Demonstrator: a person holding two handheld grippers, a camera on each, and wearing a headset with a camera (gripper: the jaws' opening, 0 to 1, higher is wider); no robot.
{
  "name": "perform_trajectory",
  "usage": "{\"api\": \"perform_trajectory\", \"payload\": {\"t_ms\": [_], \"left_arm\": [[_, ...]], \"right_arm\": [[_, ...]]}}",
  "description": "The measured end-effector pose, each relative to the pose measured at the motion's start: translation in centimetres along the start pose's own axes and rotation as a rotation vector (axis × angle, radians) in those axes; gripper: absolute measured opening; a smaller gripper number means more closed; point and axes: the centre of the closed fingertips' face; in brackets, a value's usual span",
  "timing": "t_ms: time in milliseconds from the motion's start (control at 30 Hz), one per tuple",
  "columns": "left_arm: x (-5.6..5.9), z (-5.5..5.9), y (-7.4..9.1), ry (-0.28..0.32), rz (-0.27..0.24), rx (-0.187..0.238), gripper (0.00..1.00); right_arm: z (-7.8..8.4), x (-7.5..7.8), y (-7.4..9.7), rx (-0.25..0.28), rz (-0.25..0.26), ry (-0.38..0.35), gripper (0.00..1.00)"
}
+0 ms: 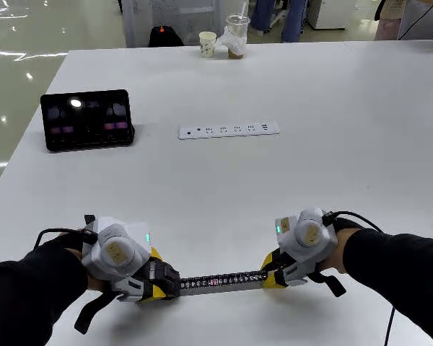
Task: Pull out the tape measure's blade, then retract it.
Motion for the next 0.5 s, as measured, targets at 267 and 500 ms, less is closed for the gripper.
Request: {"api": "perform_trajectory", "payload": {"t_ms": [267, 500], "left_arm": [[0.0, 0.0, 0.0, -0.002, -0.002, -0.002, 0.30], [0.0, -0.1, 0.0, -0.003, -0.003, -0.001, 0.30]], "right_arm": [[0.6, 0.1, 0.3, 0.001, 0.005, -0.006, 0.11], [1.2, 0.2, 0.7, 0.001, 0.009, -0.011, 0.11]]}}
Point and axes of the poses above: the centre of the closed fingertips' face, and the gripper's own axes: y roughly backward along the fingers, x roughly to its right, z roughly out of its underside, and after that the axes turned 10 degrees about -x, right-handed
